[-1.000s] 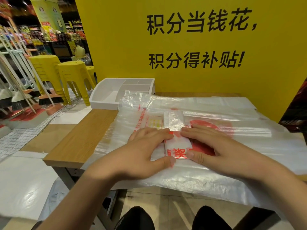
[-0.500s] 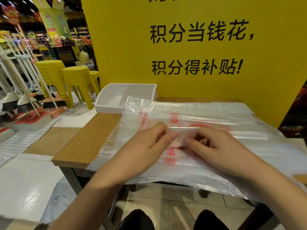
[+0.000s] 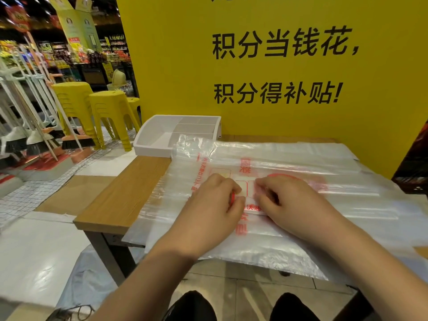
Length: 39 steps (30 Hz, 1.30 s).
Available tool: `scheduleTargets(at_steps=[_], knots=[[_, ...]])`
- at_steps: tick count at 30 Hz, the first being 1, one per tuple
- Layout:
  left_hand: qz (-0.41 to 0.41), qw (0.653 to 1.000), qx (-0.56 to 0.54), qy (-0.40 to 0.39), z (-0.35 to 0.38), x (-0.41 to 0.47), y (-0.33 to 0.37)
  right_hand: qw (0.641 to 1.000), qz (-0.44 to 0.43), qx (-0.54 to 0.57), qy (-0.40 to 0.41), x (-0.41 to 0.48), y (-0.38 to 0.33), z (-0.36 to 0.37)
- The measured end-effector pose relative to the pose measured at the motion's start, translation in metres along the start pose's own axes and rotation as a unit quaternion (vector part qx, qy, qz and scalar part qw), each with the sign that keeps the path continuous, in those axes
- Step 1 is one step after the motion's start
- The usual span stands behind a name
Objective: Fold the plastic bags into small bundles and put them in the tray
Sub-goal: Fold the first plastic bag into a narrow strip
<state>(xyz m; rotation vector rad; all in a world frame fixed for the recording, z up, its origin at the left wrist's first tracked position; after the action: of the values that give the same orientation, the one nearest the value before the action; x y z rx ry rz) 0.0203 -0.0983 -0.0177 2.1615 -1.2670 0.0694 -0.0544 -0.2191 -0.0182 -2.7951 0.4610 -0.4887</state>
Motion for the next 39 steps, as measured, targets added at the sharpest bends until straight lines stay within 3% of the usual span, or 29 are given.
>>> scheduleTargets(at_steps=[7, 14, 22, 28, 34, 39], knots=[[0.003, 0.997, 0.040, -0.073, 0.010, -0.003, 0.000, 0.999, -0.021, 0.023, -0.023, -0.001, -0.002, 0.001], [-0.035, 0.991, 0.100, -0.078, 0.001, 0.004, -0.009, 0.994, -0.046, 0.056, 0.083, -0.003, 0.000, -0.015], [-0.018, 0.993, 0.072, -0.087, 0.007, -0.003, -0.016, 0.994, -0.080, 0.068, -0.032, 0.000, -0.005, 0.010], [-0.038, 0.983, 0.065, -0.168, 0.012, -0.016, -0.037, 0.985, -0.096, 0.053, -0.134, -0.003, 0.007, 0.021], [-0.044, 0.979, 0.067, -0.190, 0.009, -0.011, -0.039, 0.985, -0.086, 0.055, -0.139, -0.001, 0.012, 0.011], [-0.028, 0.985, 0.049, -0.162, -0.003, -0.007, -0.035, 0.987, -0.095, 0.078, -0.107, 0.001, 0.003, 0.002]])
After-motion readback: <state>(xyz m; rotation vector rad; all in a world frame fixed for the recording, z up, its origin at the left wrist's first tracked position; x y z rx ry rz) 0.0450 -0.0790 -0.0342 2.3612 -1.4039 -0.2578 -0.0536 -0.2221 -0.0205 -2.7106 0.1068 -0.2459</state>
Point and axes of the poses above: each hand's wrist, its own x-axis towards the middle knuckle, its own z-axis out of the palm, y = z × x, the point moved 10 cm from there along x, towards the middle knuckle
